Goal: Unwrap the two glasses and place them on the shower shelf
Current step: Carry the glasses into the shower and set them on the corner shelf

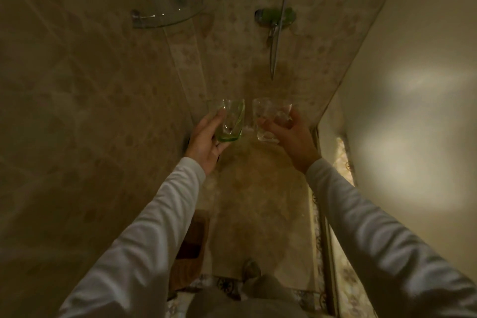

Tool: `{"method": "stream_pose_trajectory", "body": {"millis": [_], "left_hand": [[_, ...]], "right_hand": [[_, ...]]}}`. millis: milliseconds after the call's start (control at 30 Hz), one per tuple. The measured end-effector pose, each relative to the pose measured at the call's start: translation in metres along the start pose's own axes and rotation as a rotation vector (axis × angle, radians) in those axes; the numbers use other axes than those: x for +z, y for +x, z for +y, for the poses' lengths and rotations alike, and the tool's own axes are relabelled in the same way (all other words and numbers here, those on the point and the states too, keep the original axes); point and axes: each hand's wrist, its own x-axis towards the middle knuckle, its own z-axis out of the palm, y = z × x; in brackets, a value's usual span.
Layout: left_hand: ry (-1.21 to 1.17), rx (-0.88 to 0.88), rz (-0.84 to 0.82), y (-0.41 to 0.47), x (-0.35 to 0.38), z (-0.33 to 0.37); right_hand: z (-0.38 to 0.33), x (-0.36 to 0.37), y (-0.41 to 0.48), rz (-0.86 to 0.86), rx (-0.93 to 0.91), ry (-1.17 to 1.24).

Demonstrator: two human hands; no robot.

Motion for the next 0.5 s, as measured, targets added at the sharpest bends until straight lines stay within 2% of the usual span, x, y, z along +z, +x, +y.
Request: {"method": "stream_pose_trajectory", "body": {"millis": [500], "left_hand": [[-0.007,0.07,-0.094,0.15,0.011,0.048]], "right_hand": [[-0.017,0.007,0.144,0.032,-0.02,0.009]]}}
